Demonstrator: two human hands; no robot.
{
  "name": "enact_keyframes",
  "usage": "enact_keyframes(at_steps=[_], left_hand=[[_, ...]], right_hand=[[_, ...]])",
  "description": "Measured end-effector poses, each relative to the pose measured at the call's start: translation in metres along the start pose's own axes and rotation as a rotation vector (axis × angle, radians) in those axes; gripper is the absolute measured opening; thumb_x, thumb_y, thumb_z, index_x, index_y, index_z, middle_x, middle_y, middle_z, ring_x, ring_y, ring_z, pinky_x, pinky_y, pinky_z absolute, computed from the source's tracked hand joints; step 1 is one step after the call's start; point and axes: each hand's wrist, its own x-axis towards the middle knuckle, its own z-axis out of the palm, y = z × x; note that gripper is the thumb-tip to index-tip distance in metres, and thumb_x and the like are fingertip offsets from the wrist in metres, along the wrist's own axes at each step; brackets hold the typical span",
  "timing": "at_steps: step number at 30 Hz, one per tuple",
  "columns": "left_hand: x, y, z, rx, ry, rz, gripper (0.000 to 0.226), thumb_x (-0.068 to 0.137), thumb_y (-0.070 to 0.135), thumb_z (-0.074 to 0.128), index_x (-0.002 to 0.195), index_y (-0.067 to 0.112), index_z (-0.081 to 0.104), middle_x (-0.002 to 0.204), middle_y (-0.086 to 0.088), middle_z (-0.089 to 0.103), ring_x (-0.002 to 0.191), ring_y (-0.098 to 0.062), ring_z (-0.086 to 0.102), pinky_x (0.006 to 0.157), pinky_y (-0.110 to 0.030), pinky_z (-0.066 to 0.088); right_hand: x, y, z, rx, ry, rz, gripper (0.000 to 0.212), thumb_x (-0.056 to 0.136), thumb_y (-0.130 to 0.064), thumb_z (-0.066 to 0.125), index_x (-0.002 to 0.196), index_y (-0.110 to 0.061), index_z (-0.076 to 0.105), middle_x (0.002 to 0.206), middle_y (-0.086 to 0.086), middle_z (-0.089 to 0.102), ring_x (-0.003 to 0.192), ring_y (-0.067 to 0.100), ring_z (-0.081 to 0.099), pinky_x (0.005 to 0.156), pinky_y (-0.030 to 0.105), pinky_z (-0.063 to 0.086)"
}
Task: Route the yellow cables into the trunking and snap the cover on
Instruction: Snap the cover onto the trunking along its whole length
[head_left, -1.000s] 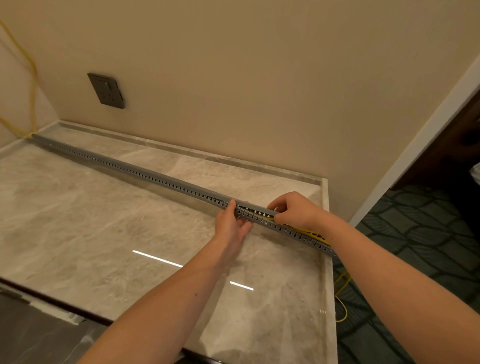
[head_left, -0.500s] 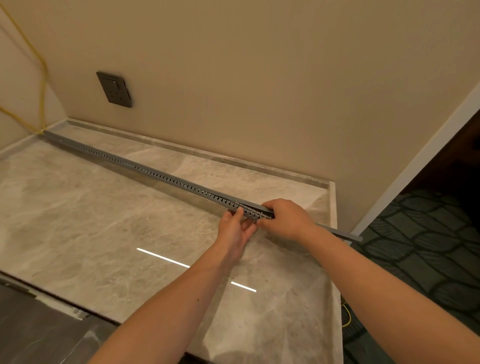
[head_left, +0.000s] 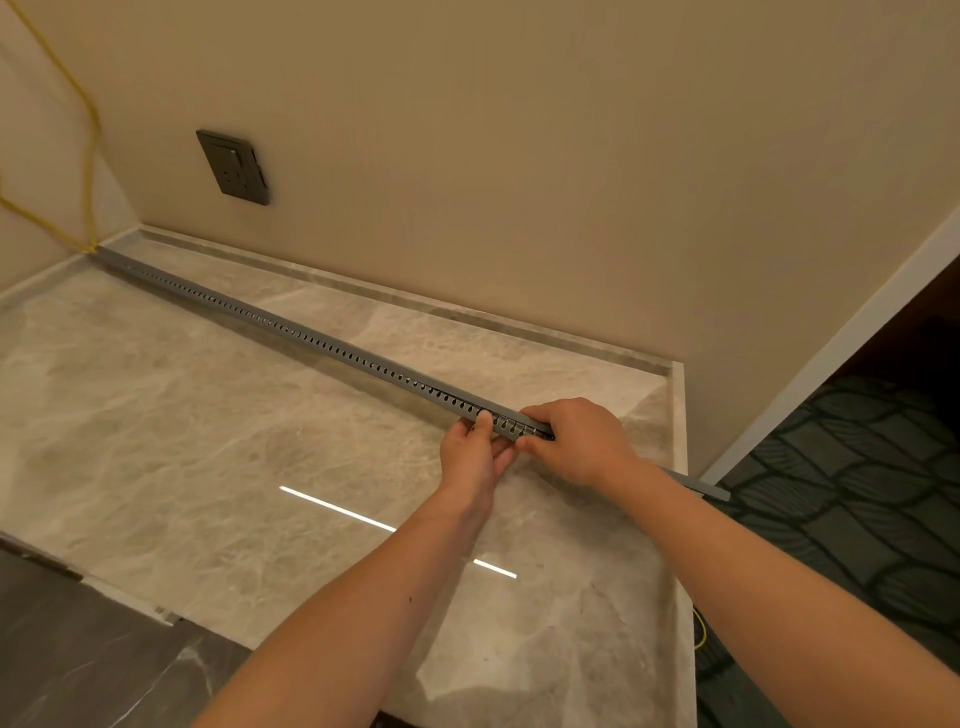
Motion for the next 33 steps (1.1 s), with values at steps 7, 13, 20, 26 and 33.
enact_keyframes(at_steps=[7, 13, 20, 26, 33], left_hand=[[0.003, 0.000, -0.002, 0.034, -0.008, 0.010, 0.024, 0.101, 0.013, 0.045, 0.120, -0.001, 0.054, 0.101, -0.017, 0.069, 0.091, -0.026, 0.070, 0.078, -0.035, 0.060], [0.004, 0.004, -0.004, 0.077, -0.071, -0.015, 0.025, 0.101, 0.022, 0.047, 0.119, 0.004, 0.051, 0.108, -0.016, 0.068, 0.094, -0.024, 0.070, 0.083, -0.037, 0.057], [-0.010, -0.009, 0.023, -0.024, -0.136, -0.118, 0.037, 0.099, 0.024, 0.051, 0.131, 0.025, 0.031, 0.113, -0.017, 0.064, 0.096, -0.029, 0.067, 0.075, -0.042, 0.058], [-0.012, -0.019, 0.032, -0.013, -0.057, -0.084, 0.047, 0.096, 0.012, 0.056, 0.134, 0.023, 0.031, 0.122, -0.018, 0.061, 0.103, -0.031, 0.066, 0.072, -0.040, 0.059], [-0.029, -0.025, 0.049, 0.193, -0.068, -0.325, 0.032, 0.092, 0.031, 0.062, 0.112, 0.007, 0.055, 0.083, -0.011, 0.066, 0.060, -0.019, 0.066, 0.043, -0.023, 0.052]], right_hand=[[0.000, 0.001, 0.002, -0.072, 0.025, -0.051, 0.018, 0.090, -0.042, 0.053, 0.092, -0.027, 0.063, 0.073, -0.006, 0.060, 0.070, 0.017, 0.055, 0.052, 0.028, 0.033], [0.001, 0.004, 0.005, -0.044, 0.016, -0.037, 0.018, 0.089, -0.042, 0.055, 0.099, -0.029, 0.062, 0.082, -0.005, 0.060, 0.078, 0.016, 0.056, 0.062, 0.033, 0.048], [-0.006, 0.011, -0.004, 0.044, -0.077, 0.082, 0.053, 0.075, -0.039, 0.064, 0.127, -0.035, 0.056, 0.111, -0.008, 0.066, 0.102, 0.017, 0.061, 0.082, 0.039, 0.053], [-0.032, 0.032, -0.003, 0.007, -0.016, 0.234, 0.053, 0.078, -0.050, 0.062, 0.126, -0.028, 0.057, 0.114, -0.002, 0.067, 0.102, 0.020, 0.062, 0.083, 0.037, 0.053], [-0.053, 0.028, 0.001, -0.061, 0.182, 0.167, 0.028, 0.072, -0.039, 0.066, 0.098, -0.030, 0.067, 0.091, -0.005, 0.067, 0.090, 0.019, 0.061, 0.062, 0.028, 0.037]])
